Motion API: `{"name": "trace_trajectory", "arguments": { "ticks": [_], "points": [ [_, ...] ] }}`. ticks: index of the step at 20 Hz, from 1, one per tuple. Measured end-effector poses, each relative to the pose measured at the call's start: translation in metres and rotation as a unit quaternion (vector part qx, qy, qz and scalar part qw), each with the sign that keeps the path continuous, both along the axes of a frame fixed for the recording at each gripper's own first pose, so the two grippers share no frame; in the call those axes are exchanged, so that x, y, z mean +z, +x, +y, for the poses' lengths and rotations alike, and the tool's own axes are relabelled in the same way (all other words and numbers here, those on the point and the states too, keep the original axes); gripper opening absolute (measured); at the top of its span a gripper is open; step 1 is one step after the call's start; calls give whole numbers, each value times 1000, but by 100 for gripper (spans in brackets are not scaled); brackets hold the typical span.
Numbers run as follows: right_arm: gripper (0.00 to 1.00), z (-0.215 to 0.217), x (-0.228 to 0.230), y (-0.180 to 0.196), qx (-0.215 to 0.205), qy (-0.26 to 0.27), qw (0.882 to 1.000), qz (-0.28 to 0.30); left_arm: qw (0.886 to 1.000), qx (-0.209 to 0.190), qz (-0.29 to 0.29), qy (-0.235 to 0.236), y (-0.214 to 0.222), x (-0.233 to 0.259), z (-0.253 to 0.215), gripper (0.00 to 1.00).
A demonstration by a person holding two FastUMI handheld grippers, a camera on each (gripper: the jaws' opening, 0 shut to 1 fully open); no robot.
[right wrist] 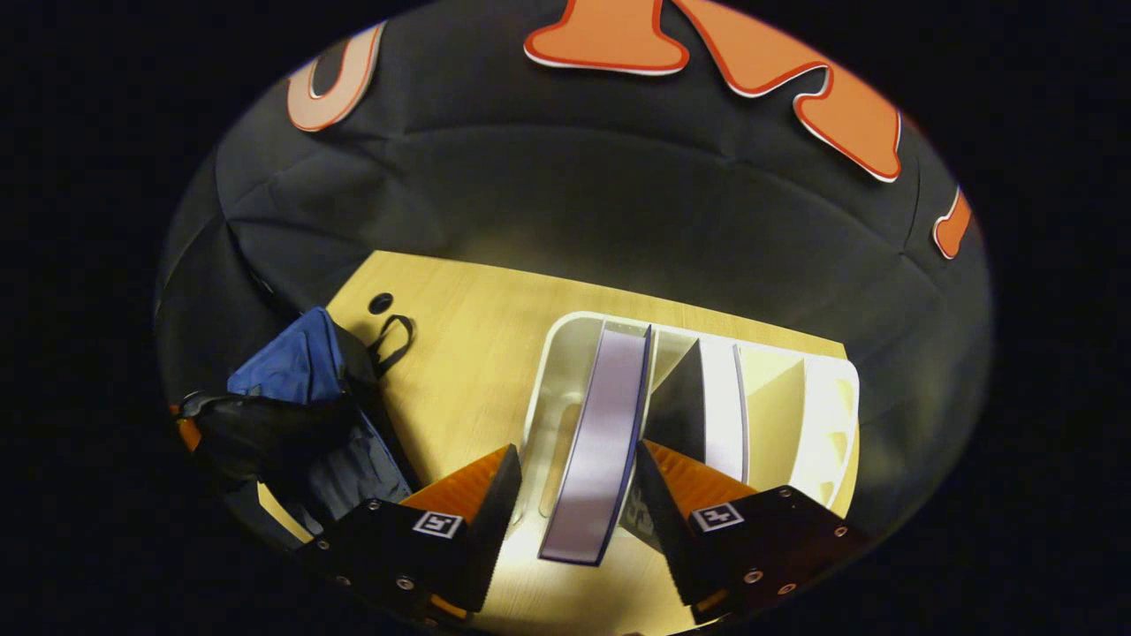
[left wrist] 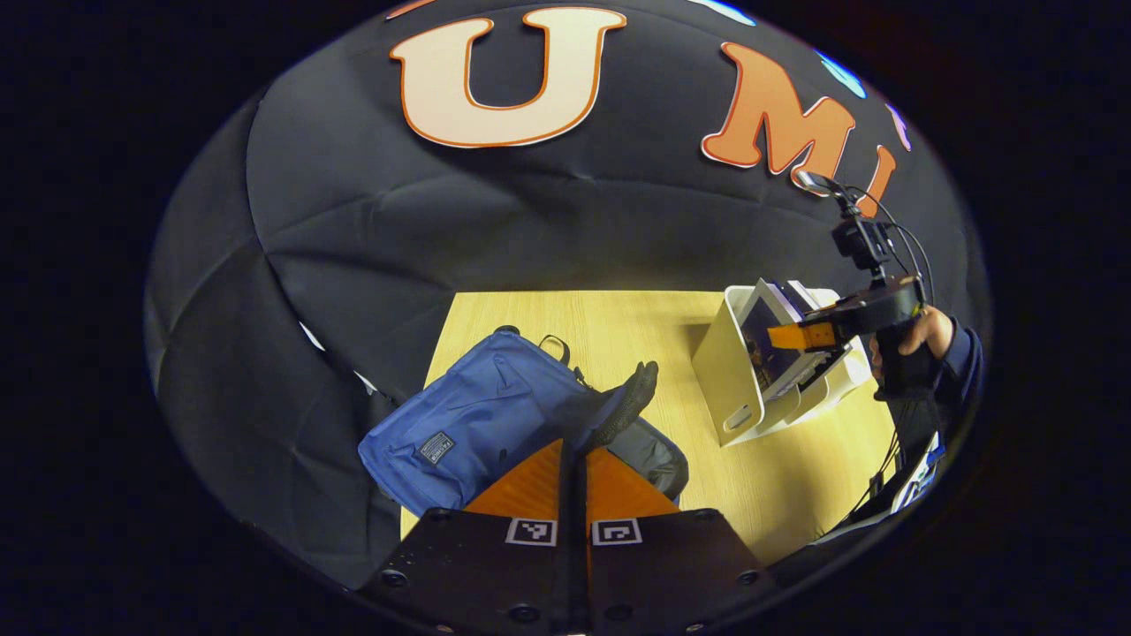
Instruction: Open the schoolbag, grab two books from the bookshelf and put them into the schoolbag.
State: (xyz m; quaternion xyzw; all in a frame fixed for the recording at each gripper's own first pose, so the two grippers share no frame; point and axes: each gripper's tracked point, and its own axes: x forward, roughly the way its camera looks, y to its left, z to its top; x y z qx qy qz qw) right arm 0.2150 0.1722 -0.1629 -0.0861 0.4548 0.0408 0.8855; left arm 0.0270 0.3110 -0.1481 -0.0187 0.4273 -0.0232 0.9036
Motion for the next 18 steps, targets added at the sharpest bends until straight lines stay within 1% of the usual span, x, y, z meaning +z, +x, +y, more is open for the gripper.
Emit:
{"name": "trace_trajectory", "arguments": {
  "ticks": [1, 2, 3, 4, 5, 7, 10, 12, 15, 16, 18],
  "points": [
    [70, -3, -4, 5, -4, -10, 1000, 11, 1000, -1, 1, -1, 1, -2, -2, 0],
    [66, -5, -8, 6, -6, -14, 1000, 22, 1000, 0, 1, -2, 0, -2, -1, 0],
    [48, -6, -13, 7, -14, -12, 999, 35, 1000, 0, 0, -5, 1, -3, -3, 0],
    [51, -8, -19, 9, -24, -8, 999, 43, 1000, 1, 0, -7, 0, -4, -2, 0],
    [45, -7, -16, 8, -33, 5, 998, 48, 1000, 2, 1, -9, -1, -4, -2, 0],
    [39, -5, -18, 4, -41, 20, 997, 64, 1000, 5, 2, -15, -1, -3, -3, 0],
    [39, -5, -19, 1, -30, 24, 997, 67, 1000, 10, 4, -20, -2, -6, -3, 0],
    [39, -5, -20, 2, -34, 31, 997, 63, 1000, 12, 3, -20, -2, -6, -3, 0],
    [35, -5, -17, 0, -34, 48, 997, 57, 1000, 12, 3, -17, -2, -6, -4, 0],
    [34, -6, -14, -3, -31, 54, 997, 54, 1000, 11, 3, -16, -2, -6, -3, 0],
    [33, -7, 2, -11, -32, 87, 994, 50, 1000, 10, 3, -13, -2, -6, -5, 0]
  ]
}}
